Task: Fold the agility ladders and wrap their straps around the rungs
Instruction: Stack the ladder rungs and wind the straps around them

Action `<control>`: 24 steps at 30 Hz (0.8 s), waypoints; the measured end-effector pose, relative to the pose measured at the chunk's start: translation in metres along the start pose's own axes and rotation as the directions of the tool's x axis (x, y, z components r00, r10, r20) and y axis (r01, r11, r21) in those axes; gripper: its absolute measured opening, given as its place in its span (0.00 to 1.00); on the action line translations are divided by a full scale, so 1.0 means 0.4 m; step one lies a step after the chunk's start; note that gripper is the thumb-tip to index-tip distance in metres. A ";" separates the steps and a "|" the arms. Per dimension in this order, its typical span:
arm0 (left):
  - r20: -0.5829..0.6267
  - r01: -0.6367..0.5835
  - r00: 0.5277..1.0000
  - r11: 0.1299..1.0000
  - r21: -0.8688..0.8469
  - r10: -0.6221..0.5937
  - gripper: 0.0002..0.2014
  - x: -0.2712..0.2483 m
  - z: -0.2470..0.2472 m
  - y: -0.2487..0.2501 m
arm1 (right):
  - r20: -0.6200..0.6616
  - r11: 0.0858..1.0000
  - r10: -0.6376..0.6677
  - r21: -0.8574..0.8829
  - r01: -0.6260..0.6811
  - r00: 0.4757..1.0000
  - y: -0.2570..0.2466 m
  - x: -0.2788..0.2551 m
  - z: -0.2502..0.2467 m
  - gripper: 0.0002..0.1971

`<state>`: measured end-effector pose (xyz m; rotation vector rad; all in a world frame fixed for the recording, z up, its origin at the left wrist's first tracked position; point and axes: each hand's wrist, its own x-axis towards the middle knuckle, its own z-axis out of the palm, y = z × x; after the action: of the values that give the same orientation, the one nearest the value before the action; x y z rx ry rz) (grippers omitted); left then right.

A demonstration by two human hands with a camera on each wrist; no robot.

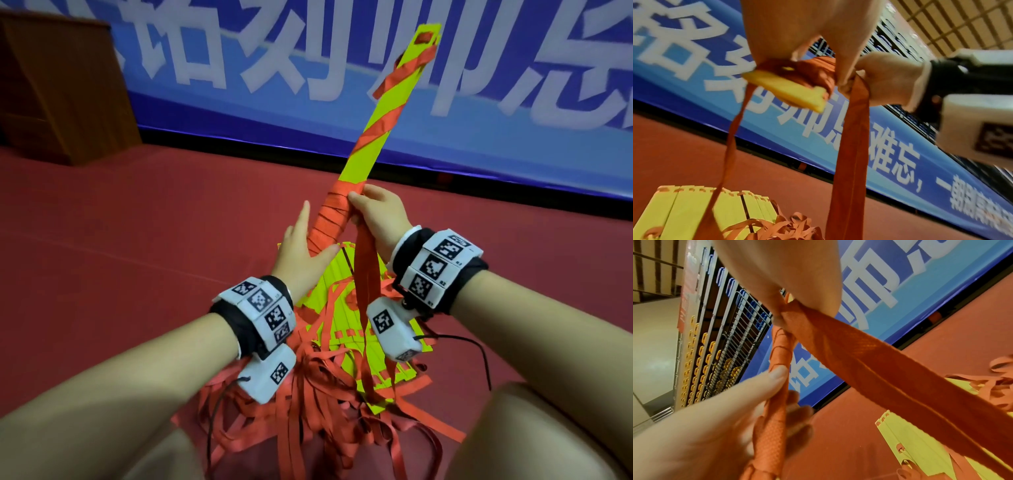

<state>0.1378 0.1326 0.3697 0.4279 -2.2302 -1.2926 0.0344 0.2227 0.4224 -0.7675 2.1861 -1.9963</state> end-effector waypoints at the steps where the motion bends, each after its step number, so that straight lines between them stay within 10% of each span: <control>1: 0.073 0.053 0.996 0.994 -0.091 -0.046 0.33 0.004 -0.006 -0.001 | 0.018 0.999 -0.002 0.033 0.001 1.000 0.002 -0.001 -0.002 0.13; 4: 0.333 0.281 0.926 0.915 -0.291 -0.178 0.11 0.007 -0.029 -0.003 | 0.102 0.992 -0.017 0.128 0.004 0.995 -0.003 -0.005 -0.007 0.12; 8: 0.458 0.365 0.875 0.837 -0.408 -0.158 0.08 0.004 -0.054 -0.014 | 0.249 0.976 0.030 0.204 -0.082 0.968 -0.015 -0.009 -0.011 0.12; 18: 0.152 -0.039 0.986 0.986 -0.163 0.064 0.31 0.021 -0.048 -0.009 | 0.272 0.987 0.087 0.109 -0.120 0.958 -0.041 0.001 -0.028 0.09; 24: 0.097 -0.109 0.987 0.980 -0.169 0.127 0.25 0.002 -0.055 0.011 | 0.116 0.999 -0.021 -0.033 0.025 0.993 -0.029 0.001 -0.014 0.09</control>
<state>0.1499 0.1188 0.3830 0.1656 -2.1784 -1.4515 0.0354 0.2274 0.4342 -0.8933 2.1614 -1.8778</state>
